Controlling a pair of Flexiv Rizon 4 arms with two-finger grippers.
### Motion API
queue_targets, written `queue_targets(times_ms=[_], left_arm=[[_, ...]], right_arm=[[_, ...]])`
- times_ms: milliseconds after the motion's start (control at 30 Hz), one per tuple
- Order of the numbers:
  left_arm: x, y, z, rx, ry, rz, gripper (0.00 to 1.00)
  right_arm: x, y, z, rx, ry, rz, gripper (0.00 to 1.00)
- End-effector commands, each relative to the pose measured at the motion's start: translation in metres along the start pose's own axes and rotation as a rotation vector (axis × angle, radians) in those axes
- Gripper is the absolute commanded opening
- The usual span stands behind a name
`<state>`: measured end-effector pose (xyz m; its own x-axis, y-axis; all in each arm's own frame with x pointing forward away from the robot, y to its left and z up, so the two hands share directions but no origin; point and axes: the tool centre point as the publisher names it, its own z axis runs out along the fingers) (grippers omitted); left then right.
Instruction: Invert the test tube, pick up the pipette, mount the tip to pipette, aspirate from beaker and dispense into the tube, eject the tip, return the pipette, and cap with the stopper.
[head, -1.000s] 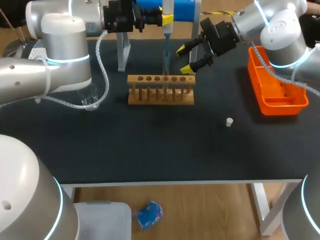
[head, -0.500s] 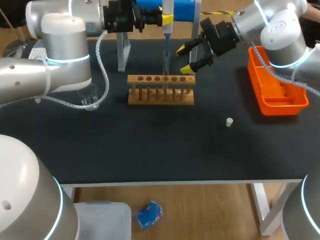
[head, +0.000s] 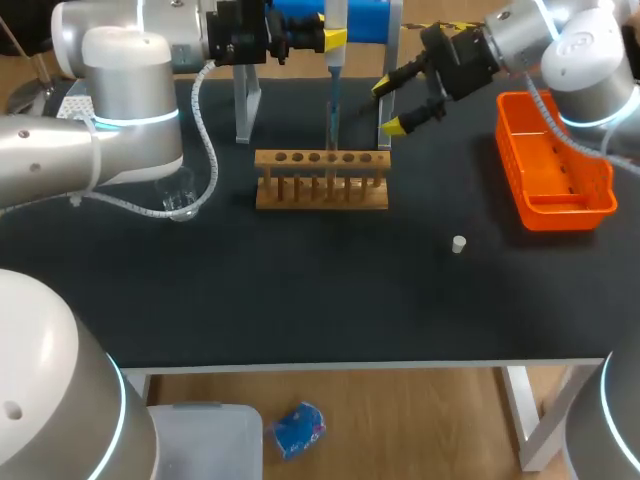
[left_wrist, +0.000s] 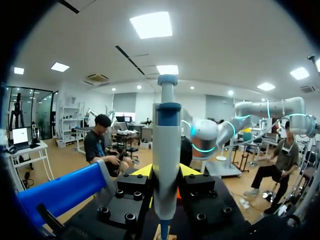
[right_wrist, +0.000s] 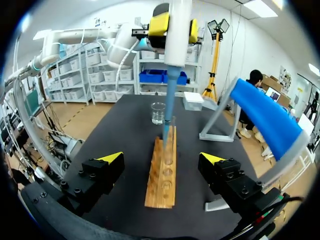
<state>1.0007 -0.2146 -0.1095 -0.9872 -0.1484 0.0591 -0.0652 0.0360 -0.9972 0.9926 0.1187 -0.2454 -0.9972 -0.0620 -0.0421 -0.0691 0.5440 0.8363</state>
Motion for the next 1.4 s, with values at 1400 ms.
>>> queue_targets(times_ms=[1400], left_arm=[[0.001,0.0,0.0,0.0,-0.003,0.001,0.0]], right_arm=[[-0.012,0.132,-0.11,-0.075,0.037,-0.048,1.0]])
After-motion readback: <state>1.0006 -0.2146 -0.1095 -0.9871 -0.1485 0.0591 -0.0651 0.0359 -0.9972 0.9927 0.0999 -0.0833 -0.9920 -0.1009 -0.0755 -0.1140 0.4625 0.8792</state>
